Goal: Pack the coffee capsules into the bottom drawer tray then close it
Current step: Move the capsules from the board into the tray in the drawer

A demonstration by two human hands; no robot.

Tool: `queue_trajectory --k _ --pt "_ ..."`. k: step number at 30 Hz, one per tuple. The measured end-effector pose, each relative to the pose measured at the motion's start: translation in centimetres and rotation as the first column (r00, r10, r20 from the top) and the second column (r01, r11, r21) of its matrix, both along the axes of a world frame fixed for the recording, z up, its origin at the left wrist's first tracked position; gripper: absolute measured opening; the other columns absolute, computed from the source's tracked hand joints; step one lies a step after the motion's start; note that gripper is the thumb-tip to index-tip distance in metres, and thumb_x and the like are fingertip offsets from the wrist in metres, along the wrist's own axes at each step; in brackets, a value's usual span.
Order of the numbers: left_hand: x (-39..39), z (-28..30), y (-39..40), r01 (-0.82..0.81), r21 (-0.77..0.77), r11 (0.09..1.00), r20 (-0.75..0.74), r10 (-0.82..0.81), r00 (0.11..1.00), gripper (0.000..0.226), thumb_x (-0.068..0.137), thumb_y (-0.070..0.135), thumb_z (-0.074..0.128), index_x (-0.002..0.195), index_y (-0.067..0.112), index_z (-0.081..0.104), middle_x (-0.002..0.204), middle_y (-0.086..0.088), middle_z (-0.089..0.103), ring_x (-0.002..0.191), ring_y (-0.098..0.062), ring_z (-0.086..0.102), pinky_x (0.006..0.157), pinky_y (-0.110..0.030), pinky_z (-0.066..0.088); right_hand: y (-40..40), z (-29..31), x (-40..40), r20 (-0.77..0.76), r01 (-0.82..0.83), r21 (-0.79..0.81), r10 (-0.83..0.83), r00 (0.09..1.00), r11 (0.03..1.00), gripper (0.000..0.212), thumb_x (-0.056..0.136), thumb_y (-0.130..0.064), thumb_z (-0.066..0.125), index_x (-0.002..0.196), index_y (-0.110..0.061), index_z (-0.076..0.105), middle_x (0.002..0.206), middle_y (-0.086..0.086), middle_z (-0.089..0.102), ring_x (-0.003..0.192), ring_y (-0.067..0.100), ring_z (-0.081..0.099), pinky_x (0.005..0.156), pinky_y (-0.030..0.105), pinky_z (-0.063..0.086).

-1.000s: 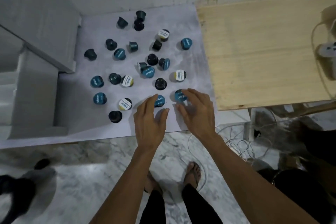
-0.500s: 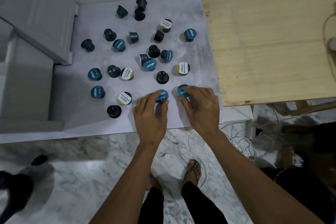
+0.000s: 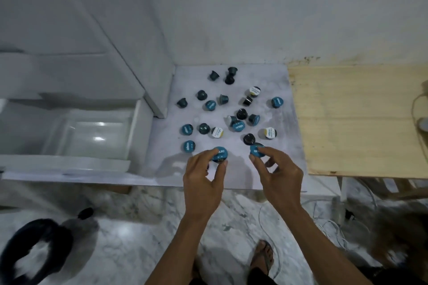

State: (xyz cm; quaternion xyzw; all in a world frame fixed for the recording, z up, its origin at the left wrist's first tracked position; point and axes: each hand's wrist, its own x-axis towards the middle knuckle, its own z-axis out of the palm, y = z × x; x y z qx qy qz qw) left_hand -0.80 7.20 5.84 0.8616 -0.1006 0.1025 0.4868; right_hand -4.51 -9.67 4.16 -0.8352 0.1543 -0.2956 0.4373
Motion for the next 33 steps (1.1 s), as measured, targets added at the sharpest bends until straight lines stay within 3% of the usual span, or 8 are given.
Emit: queue_trajectory --k 2,5,13,17,23,26,30,33 --pt "0.5 2.4 3.1 -0.009 -0.009 1.000 0.025 0.009 1.000 0.033 0.082 0.014 0.076 0.114 0.020 0.068 0.108 0.005 0.066 0.093 -0.010 0.063 0.067 -0.014 0.049 2.5 2.3 0.8 0.029 -0.015 0.009 0.014 0.999 1.000 0.024 0.077 -0.021 0.081 0.099 -0.017 0.073 0.090 -0.009 0.069 0.061 0.009 0.056 0.054 0.015 0.044" --pt "1.7 5.5 8.7 -0.030 -0.001 1.000 0.087 0.030 0.996 0.032 0.081 0.014 0.076 0.112 0.019 0.069 0.107 0.006 0.067 0.094 -0.006 0.064 0.061 -0.012 0.047 7.1 5.3 2.5 0.072 -0.040 0.046 0.036 0.997 0.998 0.023 0.077 -0.022 0.080 0.098 -0.015 0.073 0.088 -0.008 0.069 0.058 0.011 0.054 0.052 0.015 0.043" --pt "6.8 9.9 27.8 -0.069 0.088 0.994 0.207 0.049 0.977 0.030 0.079 0.013 0.078 0.108 0.017 0.071 0.097 0.010 0.065 0.067 -0.004 0.057 0.065 -0.009 0.046 22.0 9.0 6.8 0.143 -0.109 0.010 0.106 0.984 0.994 0.021 0.076 -0.020 0.079 0.095 -0.015 0.073 0.081 -0.016 0.064 0.061 0.007 0.056 0.054 0.011 0.044" --pt "9.3 10.3 35.8 -0.093 0.144 0.985 0.113 0.077 0.991 0.028 0.079 0.020 0.078 0.106 0.021 0.071 0.092 0.015 0.062 0.062 0.001 0.054 0.062 -0.005 0.040 28.3 8.9 7.8 0.065 -0.141 0.017 0.140 0.988 0.990 0.021 0.074 -0.016 0.082 0.093 -0.019 0.073 0.074 -0.030 0.057 0.060 0.005 0.056 0.056 0.006 0.040" --pt "15.9 9.0 42.4 -0.005 0.243 0.970 -0.055 0.019 0.998 0.025 0.080 0.025 0.077 0.104 0.025 0.070 0.090 0.010 0.064 0.076 -0.004 0.059 0.067 -0.023 0.049 33.2 8.9 11.9 -0.048 -0.213 0.017 0.214 0.976 0.977 0.020 0.076 -0.021 0.081 0.095 -0.017 0.075 0.068 -0.029 0.058 0.060 0.005 0.058 0.055 0.008 0.042" --pt "19.7 7.9 44.0 0.088 0.295 0.951 -0.144 -0.046 0.988 0.025 0.079 0.023 0.078 0.103 0.022 0.072 0.089 0.007 0.068 0.074 -0.006 0.062 0.066 -0.014 0.045 35.0 8.2 15.2 -0.103 -0.259 0.013 0.259 0.960 0.966 0.020 0.075 -0.022 0.082 0.093 -0.020 0.075 0.068 -0.033 0.058 0.057 0.007 0.059 0.056 0.010 0.045" --pt "24.2 6.2 45.6 0.208 0.375 0.903 -0.283 -0.102 0.954 0.025 0.078 0.019 0.079 0.103 0.018 0.072 0.087 0.004 0.068 0.067 -0.014 0.066 0.064 -0.017 0.049 36.7 6.0 20.4 -0.224 -0.363 -0.009 0.352 0.909 0.932 0.018 0.076 -0.026 0.082 0.092 -0.023 0.074 0.076 -0.023 0.065 0.061 0.012 0.060 0.057 0.010 0.045" --pt "26.9 4.7 46.5 0.347 0.421 0.838 -0.403 -0.169 0.899 0.025 0.078 0.022 0.079 0.102 0.020 0.072 0.078 0.005 0.069 0.060 -0.012 0.064 0.062 -0.017 0.050 37.7 3.8 23.5 -0.352 -0.448 0.030 0.429 0.832 0.894 0.018 0.076 -0.029 0.080 0.092 -0.025 0.073 0.078 -0.008 0.071 0.057 0.012 0.059 0.059 0.024 0.051"
